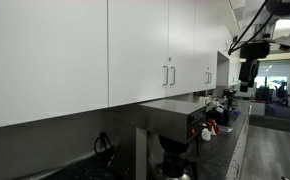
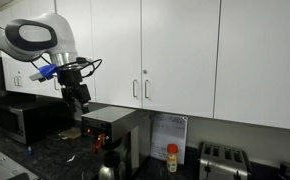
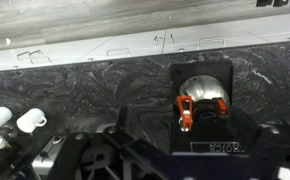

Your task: Open the right top cabinet door

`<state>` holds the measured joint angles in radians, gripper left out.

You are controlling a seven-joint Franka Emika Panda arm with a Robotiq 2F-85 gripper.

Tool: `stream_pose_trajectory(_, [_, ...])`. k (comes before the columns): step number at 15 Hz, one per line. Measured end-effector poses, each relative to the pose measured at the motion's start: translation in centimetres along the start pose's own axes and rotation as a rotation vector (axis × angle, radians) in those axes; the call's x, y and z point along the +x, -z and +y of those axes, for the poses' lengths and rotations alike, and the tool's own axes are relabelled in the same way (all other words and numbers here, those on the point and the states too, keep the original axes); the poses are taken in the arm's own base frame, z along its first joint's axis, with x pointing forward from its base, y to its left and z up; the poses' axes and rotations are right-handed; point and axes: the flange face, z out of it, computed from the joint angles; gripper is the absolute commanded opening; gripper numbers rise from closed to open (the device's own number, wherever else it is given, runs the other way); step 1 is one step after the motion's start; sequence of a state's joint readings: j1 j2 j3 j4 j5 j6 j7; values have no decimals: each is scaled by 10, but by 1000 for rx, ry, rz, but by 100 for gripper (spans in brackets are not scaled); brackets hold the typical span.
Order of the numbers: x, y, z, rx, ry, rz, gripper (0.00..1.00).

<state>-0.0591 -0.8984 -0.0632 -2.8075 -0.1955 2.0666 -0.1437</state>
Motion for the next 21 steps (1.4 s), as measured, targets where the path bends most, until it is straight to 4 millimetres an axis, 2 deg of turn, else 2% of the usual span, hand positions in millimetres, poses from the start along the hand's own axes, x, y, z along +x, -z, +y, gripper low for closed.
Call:
stream_pose_trajectory(5, [37, -5, -4, -58, 22, 163, 100])
stream_pose_trajectory(14, [113, -16, -39, -175, 45, 350, 100])
stream_pose_trajectory(21, [161, -12, -25, -300, -28, 430, 100])
